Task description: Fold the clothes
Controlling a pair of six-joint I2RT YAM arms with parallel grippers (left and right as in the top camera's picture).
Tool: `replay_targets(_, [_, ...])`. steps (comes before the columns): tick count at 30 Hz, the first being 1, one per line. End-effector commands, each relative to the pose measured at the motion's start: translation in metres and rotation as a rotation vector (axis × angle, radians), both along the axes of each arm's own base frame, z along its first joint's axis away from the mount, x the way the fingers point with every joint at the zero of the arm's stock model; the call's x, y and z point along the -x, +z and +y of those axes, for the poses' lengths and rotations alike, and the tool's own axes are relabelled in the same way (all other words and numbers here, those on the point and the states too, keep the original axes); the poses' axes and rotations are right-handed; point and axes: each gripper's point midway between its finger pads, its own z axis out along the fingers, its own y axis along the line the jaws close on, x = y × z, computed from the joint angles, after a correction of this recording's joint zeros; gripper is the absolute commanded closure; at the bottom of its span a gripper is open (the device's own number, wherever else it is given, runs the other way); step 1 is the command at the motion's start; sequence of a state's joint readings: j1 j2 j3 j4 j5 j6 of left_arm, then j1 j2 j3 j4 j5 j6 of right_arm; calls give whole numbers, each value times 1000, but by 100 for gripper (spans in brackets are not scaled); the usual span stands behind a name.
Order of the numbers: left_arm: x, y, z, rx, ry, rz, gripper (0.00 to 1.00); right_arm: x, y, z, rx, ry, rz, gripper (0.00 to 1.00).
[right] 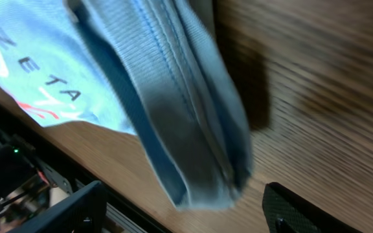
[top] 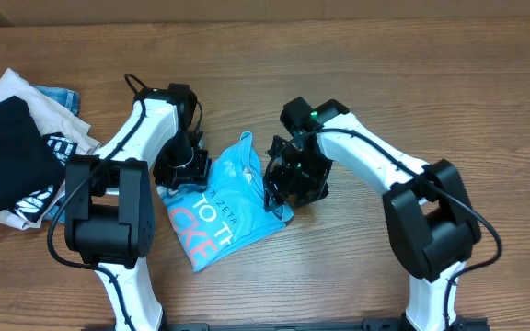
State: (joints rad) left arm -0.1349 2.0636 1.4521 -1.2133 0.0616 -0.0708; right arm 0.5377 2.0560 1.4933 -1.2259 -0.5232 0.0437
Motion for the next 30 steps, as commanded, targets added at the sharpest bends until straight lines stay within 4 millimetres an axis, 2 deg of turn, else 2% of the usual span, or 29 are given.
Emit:
replay_targets(1, [15, 2, 0, 0, 34, 72, 36, 18, -12, 17, -44, 37, 84, 20])
replay_targets(6, [36, 6, 2, -17, 58, 160, 36, 30, -24, 25, -27, 72, 109, 20])
replay_targets(7, [43, 9, 0, -7, 63, 189, 37, 29, -25, 24, -21, 75, 104, 23])
replay_targets(8, [48, 12, -1, 2, 68, 214, 38, 27, -28, 21, -2, 79, 92, 31])
replay_targets(11, [57, 16, -2, 6, 72, 257, 39, 17, -38, 1, 105, 87, 35, 60])
replay_targets(12, [60, 16, -2, 4, 73, 268, 42, 7, -44, -14, 172, 91, -8, 73])
replay_targets(14, [65, 15, -2, -2, 81, 283, 43, -7, -50, -32, 252, 90, -66, 74])
replay_targets(16, [71, 11, -5, -9, 109, 298, 44, -34, -57, -56, 348, 71, -166, 77])
replay_targets(17, [74, 8, -16, 35, 121, 307, 46, -50, -60, -68, 384, 54, -220, 80])
replay_targets(19, [73, 5, -36, 115, 132, 302, 46, -69, -62, -79, 391, 48, -278, 81])
replay_targets(21, [66, 5, -56, 184, 122, 263, 46, -79, -63, -83, 374, 57, -306, 81])
replay_targets(23, [54, 11, -80, 248, 122, 183, 46, -87, -63, -88, 384, 66, -337, 78])
replay_targets(25, [40, 23, -92, 260, 122, 76, 46, -99, -62, -99, 451, 71, -394, 76])
replay_targets(27, [24, 41, -96, 270, 128, -40, 45, -104, -57, -101, 469, 67, -408, 68])
replay_targets(30, [3, 67, -93, 279, 116, -202, 41, -112, -36, -97, 468, 22, -422, 58])
